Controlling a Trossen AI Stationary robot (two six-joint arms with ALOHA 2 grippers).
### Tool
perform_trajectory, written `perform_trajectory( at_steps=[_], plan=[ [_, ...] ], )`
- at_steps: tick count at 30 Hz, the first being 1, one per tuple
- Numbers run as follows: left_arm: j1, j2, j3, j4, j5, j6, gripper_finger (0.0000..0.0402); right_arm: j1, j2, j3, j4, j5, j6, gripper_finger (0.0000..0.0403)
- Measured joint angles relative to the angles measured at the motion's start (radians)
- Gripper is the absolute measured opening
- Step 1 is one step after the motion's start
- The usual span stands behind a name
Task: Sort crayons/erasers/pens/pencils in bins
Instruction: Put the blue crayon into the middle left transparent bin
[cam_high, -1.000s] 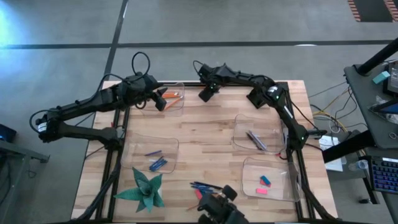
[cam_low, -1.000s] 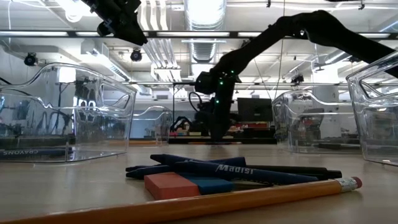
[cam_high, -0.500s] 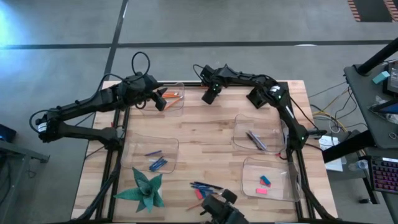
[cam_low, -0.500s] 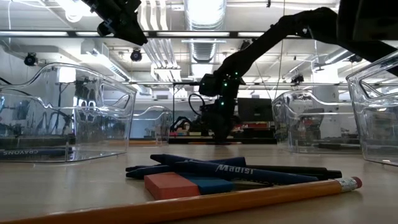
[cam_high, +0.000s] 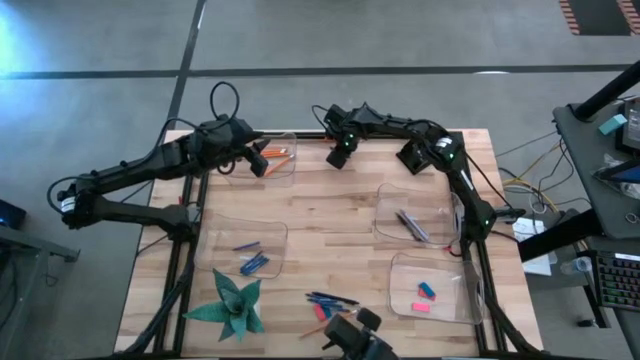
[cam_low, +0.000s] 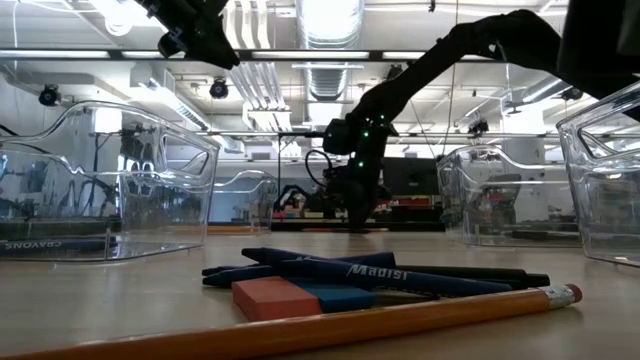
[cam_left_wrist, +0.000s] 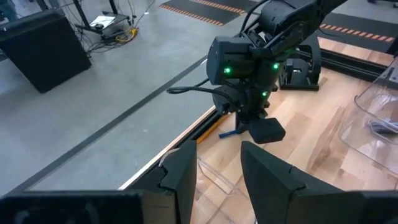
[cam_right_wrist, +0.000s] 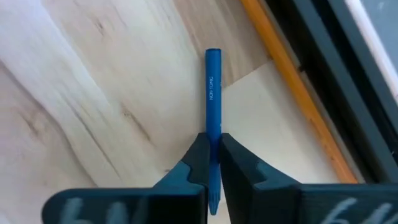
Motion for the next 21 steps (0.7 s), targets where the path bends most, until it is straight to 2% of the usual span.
perform_trajectory(
  at_steps=[9, 14, 21],
  plan=[
    [0.0, 0.0, 0.0, 0.014, 0.001, -0.007, 0.0112, 0.008, -0.058, 0.001, -0.069, -0.026, 0.017, 0.001],
    [0.0, -0.001, -0.003, 0.013, 0.009, -0.077, 0.0112, 0.016, -0.128, -0.001, -0.059, -0.035, 0.034, 0.001],
    [0.0, 0.01, -0.029, 0.014, 0.194, -0.064, 0.0112, 0.056, -0.241, -0.009, -0.041, -0.045, 0.035, 0.0009]
  ],
)
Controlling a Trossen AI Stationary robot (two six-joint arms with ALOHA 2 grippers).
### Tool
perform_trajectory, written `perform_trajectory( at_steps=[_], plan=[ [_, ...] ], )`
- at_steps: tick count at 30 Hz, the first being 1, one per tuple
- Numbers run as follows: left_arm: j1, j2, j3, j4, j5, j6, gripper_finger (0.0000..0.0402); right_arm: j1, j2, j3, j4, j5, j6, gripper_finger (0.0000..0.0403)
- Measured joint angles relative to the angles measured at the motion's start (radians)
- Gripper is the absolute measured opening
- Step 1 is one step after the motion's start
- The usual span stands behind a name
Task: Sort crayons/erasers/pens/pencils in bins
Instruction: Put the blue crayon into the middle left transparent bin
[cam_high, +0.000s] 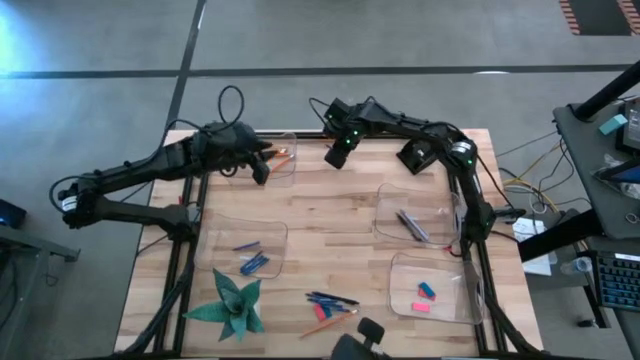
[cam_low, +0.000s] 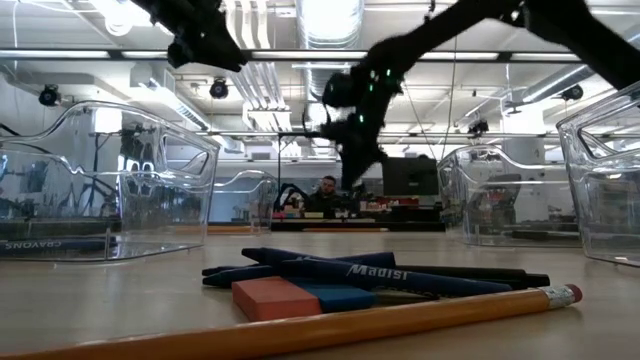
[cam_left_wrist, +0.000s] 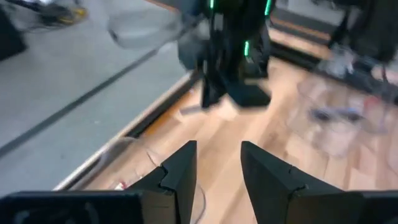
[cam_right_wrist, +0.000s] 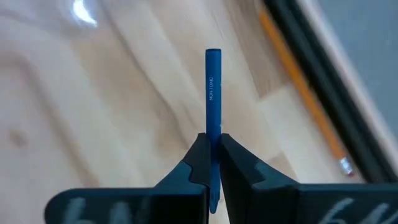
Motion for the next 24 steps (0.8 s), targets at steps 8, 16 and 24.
perform_trajectory(
  at_steps=[8, 16, 24],
  plan=[
    [0.001, 0.008, -0.173, 0.372, 0.169, 0.055, 0.0112, 0.081, -0.197, -0.018, 0.16, 0.006, 0.002, 0.0009],
    [0.002, 0.004, -0.313, 0.727, 0.175, 0.023, 0.0112, 0.189, -0.319, -0.019, 0.316, 0.008, -0.009, 0.0011],
    [0.002, 0.001, -0.323, 0.841, 0.17, -0.094, 0.0113, 0.293, -0.348, -0.019, 0.385, 0.008, -0.047, 0.0012]
  ],
)
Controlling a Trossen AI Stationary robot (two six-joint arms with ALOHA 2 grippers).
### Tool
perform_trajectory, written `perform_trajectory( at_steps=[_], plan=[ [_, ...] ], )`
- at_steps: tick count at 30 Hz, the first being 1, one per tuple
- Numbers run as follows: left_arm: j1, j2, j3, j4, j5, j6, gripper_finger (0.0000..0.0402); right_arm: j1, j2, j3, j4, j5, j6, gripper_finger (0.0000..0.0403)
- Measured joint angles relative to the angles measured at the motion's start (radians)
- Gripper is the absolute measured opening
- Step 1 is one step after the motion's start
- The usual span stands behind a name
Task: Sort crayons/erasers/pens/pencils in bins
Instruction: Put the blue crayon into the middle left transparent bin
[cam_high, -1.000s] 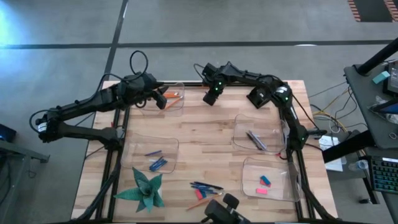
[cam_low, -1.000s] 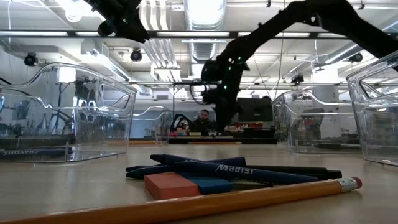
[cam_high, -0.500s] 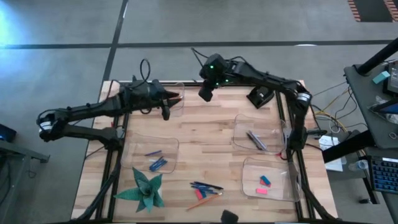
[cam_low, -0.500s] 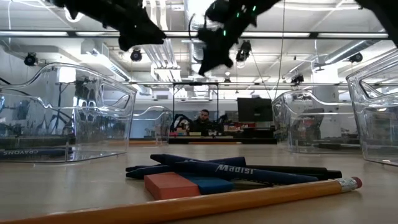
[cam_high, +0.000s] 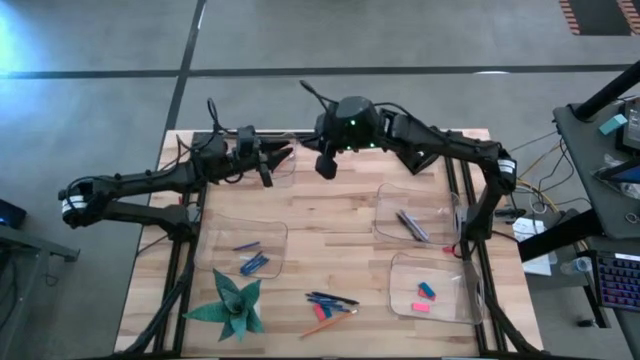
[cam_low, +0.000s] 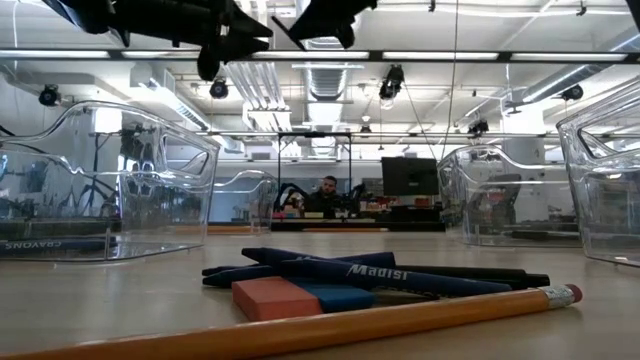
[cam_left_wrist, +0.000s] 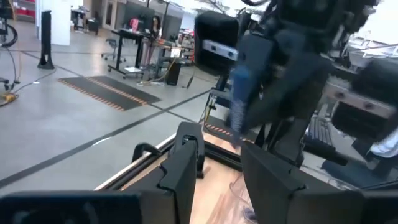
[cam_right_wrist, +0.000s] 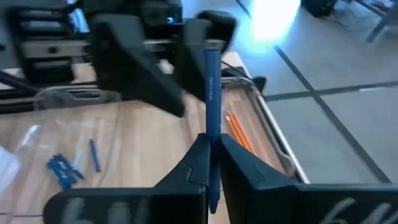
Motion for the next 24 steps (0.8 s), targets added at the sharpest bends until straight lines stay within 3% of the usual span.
perform_trajectory(
  at_steps=[13, 20, 24],
  plan=[
    [0.0, 0.002, 0.001, -0.001, 0.06, -0.043, 0.0217, 0.019, 0.001, 0.0, 0.009, -0.001, -0.007, 0.0013],
    [-0.001, 0.002, 0.001, 0.008, 0.119, -0.052, 0.0219, 0.019, 0.001, 0.0, 0.009, -0.005, -0.007, 0.0013],
    [-0.002, 0.002, 0.002, 0.031, 0.129, -0.051, 0.021, 0.022, 0.002, 0.0, 0.009, -0.061, -0.006, 0.0013]
  ],
)
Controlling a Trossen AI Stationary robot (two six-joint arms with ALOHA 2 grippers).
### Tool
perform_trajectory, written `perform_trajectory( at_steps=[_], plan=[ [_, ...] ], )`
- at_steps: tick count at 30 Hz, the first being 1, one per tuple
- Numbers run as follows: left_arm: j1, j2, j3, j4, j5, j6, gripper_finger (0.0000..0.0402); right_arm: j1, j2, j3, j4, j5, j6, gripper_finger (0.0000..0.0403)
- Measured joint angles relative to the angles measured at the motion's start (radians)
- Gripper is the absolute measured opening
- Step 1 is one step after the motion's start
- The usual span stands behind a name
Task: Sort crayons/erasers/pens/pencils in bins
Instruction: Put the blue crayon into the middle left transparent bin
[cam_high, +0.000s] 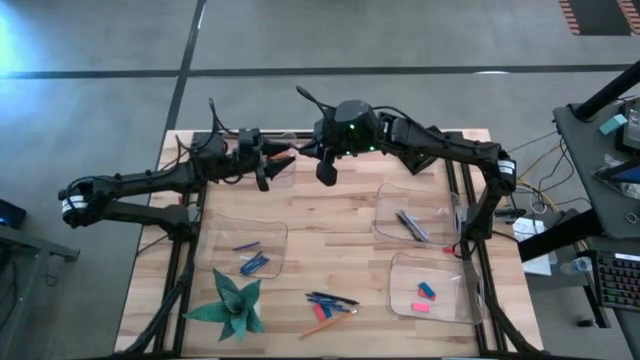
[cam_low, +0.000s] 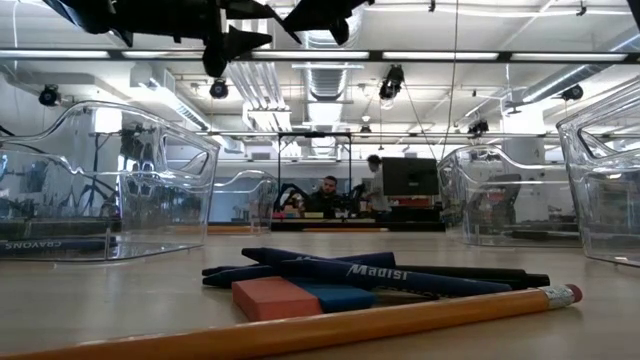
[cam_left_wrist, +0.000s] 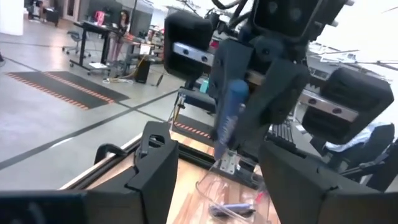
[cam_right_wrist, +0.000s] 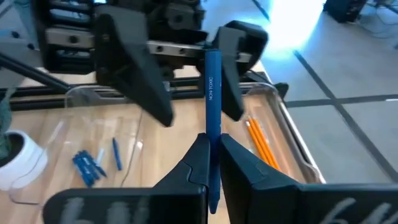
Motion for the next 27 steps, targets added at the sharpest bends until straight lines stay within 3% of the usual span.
perform_trajectory(
  at_steps=[11, 27],
  plan=[
    [0.0, 0.002, 0.009, 0.048, 0.084, -0.001, 0.0203, 0.008, 0.0, 0.0, -0.002, -0.013, 0.0, 0.0013],
    [0.0, 0.008, 0.009, 0.12, 0.088, -0.002, 0.0202, 0.037, 0.0, 0.0, 0.008, -0.017, 0.001, 0.0013]
  ],
)
